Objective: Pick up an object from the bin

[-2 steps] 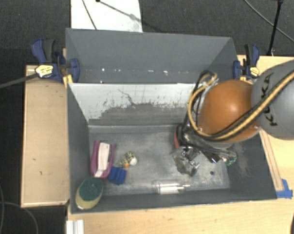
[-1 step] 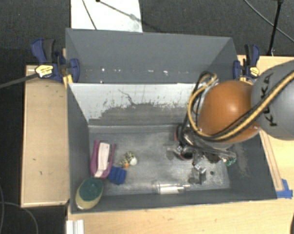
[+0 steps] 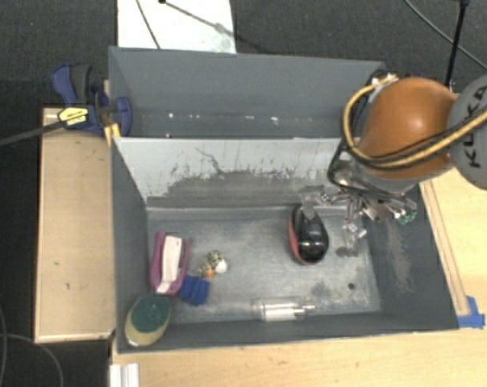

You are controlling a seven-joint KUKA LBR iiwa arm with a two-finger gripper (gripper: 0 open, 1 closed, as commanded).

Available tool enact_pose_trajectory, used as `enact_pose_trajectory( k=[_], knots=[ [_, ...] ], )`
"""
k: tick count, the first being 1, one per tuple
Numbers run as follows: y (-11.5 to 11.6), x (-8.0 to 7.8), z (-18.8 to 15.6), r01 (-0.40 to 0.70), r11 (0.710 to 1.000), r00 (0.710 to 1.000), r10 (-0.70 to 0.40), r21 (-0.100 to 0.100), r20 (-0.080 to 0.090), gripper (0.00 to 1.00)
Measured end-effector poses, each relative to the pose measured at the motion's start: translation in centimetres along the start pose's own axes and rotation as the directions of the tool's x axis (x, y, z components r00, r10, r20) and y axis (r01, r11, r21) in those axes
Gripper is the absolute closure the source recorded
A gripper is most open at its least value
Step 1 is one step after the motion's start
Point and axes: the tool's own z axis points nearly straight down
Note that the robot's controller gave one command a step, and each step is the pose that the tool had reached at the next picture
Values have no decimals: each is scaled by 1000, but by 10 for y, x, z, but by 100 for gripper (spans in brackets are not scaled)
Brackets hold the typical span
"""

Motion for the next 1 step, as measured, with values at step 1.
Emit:
enact_pose_trajectory(
  k=[1],
  knots=[
    [6,-3,81,-548,837,837,548,-6,-1,0]
  ],
)
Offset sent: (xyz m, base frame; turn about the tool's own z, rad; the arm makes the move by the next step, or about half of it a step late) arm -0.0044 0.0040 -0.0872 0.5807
